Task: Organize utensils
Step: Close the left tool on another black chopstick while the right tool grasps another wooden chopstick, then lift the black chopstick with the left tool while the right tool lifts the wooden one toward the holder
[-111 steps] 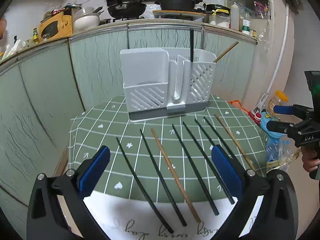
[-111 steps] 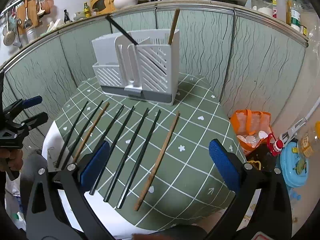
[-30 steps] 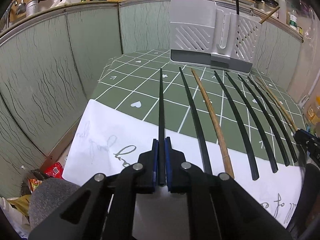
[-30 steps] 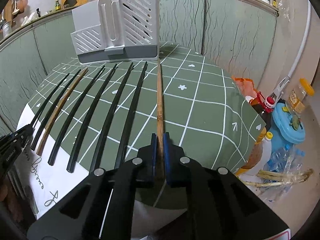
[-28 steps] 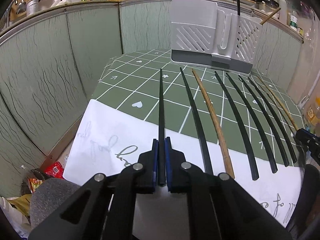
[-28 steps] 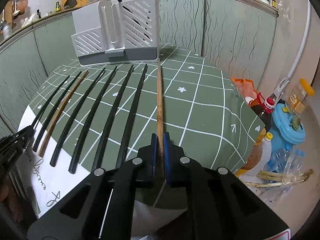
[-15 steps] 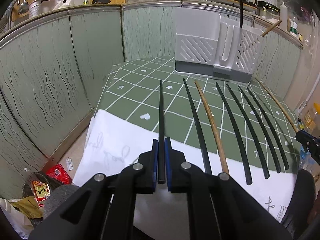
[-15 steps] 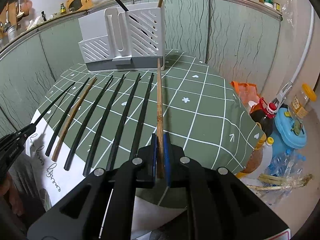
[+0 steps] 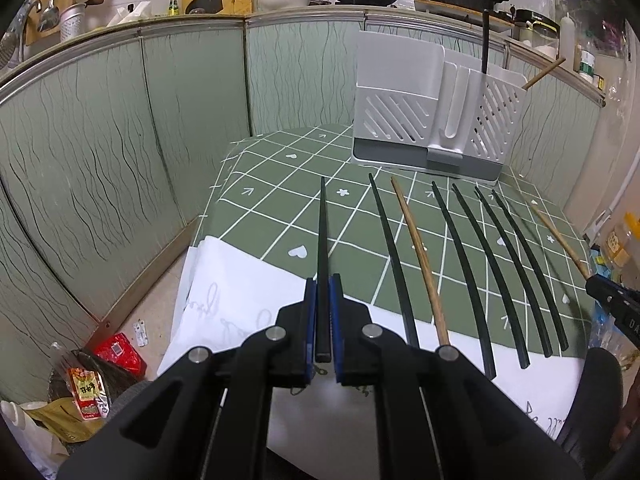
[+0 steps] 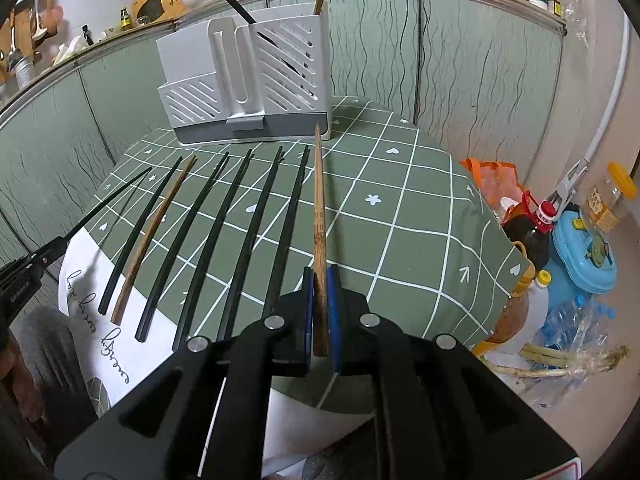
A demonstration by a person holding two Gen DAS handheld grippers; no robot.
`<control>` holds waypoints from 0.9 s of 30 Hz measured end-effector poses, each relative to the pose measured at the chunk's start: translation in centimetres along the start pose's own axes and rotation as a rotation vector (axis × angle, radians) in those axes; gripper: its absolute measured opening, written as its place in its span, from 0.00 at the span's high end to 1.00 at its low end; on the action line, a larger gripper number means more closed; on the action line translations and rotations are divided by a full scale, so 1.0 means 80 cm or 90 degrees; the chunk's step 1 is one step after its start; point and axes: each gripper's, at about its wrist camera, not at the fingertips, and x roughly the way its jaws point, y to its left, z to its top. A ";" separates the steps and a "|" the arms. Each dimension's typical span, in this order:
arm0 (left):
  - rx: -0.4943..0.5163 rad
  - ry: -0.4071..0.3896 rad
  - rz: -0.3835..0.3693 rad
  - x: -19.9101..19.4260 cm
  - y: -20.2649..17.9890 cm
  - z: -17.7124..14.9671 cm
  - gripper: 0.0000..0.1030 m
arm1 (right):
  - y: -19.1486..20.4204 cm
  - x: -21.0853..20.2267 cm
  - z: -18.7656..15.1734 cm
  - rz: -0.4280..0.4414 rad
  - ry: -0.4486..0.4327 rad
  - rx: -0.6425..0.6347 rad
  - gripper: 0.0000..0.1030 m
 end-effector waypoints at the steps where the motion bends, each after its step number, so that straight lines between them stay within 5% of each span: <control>1: 0.000 0.000 -0.001 0.000 0.000 0.001 0.92 | 0.001 -0.001 0.000 0.001 0.000 0.000 0.93; 27: 0.040 -0.063 -0.023 -0.042 0.000 0.081 0.92 | 0.004 -0.054 0.082 0.018 -0.081 -0.016 0.94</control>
